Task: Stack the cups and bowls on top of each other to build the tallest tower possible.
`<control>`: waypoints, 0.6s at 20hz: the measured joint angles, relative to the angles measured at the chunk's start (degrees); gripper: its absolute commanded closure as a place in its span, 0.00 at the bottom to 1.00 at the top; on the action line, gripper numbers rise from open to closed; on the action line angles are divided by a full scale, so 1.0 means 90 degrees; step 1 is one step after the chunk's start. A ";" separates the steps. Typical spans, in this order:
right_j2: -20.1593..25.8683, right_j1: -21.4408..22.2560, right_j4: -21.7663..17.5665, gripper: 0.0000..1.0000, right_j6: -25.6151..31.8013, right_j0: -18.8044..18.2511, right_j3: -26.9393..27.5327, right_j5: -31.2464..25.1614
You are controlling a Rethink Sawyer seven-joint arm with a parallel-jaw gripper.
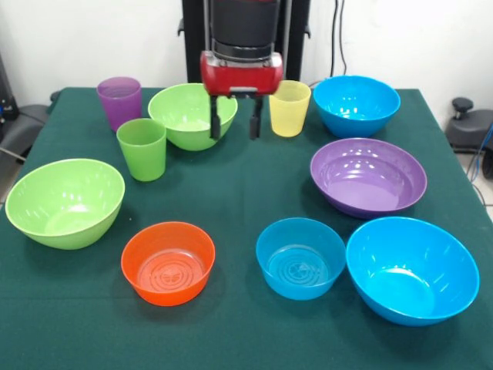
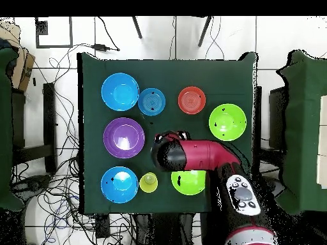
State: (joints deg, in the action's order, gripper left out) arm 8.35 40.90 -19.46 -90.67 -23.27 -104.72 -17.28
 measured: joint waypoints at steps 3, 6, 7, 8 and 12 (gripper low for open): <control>-0.0014 -0.0172 0.0113 0.00 -0.0007 0.0173 0.0109 0.0001; -0.0052 -0.0251 0.0178 0.00 -0.0033 0.0285 0.0173 0.0001; -0.0083 -0.0289 0.0218 0.00 -0.0055 0.0343 0.0210 0.0001; -0.0129 -0.0336 0.0284 0.00 -0.0089 0.0415 0.0249 0.0000; -0.0393 -0.0421 0.0619 0.00 -0.0332 0.0718 0.0368 -0.0012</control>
State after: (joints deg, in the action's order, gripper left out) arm 4.82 37.11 -13.89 -93.66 -16.81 -101.41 -17.39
